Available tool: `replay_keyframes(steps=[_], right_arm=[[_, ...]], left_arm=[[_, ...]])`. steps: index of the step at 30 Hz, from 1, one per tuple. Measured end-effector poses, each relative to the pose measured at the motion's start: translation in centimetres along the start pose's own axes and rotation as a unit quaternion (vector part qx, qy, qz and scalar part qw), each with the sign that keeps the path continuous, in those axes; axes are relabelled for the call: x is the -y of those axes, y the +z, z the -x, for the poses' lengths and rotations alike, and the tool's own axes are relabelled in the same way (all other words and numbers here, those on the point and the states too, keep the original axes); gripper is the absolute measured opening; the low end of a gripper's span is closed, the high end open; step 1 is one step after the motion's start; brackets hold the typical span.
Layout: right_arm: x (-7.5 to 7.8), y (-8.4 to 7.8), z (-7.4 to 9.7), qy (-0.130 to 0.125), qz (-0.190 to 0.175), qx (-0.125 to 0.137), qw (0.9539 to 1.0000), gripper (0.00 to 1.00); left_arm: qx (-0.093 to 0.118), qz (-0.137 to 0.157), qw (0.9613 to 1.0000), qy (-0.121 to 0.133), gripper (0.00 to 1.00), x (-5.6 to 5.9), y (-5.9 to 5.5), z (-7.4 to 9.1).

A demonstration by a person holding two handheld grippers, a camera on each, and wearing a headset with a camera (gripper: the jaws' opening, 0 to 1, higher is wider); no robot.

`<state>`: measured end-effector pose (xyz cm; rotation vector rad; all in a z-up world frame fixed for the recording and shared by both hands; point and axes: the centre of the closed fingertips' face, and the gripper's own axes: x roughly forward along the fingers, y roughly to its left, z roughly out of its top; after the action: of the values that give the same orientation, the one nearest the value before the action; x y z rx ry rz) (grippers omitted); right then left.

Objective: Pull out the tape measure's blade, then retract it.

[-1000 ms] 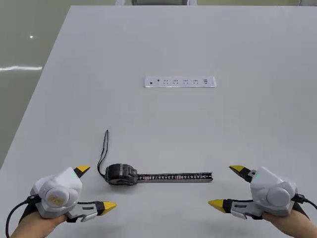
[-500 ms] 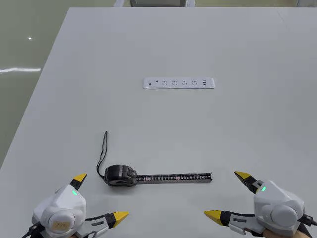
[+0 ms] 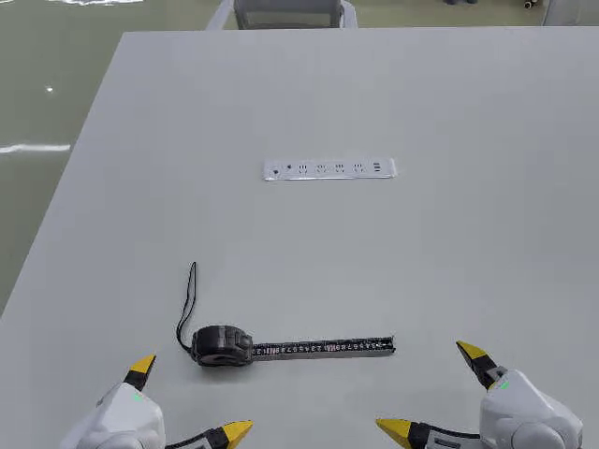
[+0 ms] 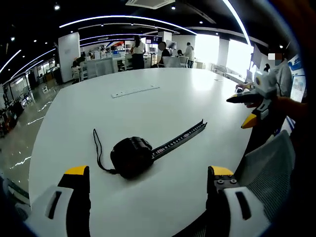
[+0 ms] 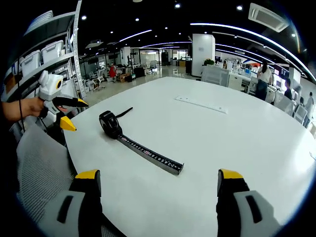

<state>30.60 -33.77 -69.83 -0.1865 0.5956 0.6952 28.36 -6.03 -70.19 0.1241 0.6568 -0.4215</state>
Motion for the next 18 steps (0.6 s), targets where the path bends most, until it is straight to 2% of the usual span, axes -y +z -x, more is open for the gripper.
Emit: replay_keyframes(steps=[3,6,9,11,18], right_arm=[[-0.31,-0.3,0.13,-0.005,-0.004,-0.005,1.0,1.0],[-0.39,-0.18,0.3,-0.013,-0.007,-0.003,0.9999,1.0],[-0.49,-0.04,0.42,-0.017,-0.012,0.002,0.9998,1.0],[-0.37,-0.42,0.45,-0.023,-0.016,-0.007,0.9996,1.0],[-0.51,-0.63,0.62,-0.024,-0.023,-0.009,0.9994,1.0]], left_arm=[[0.008,0.025,0.9996,0.011,0.99,0.22,0.15,0.26],[0.012,0.022,0.9994,0.024,0.99,0.47,0.21,0.49],[0.013,0.021,0.9989,0.04,0.99,0.22,0.28,0.7],[0.017,0.025,0.9984,0.047,0.99,0.03,0.36,0.82],[0.009,0.032,0.998,0.053,0.99,0.15,0.28,1.01]])
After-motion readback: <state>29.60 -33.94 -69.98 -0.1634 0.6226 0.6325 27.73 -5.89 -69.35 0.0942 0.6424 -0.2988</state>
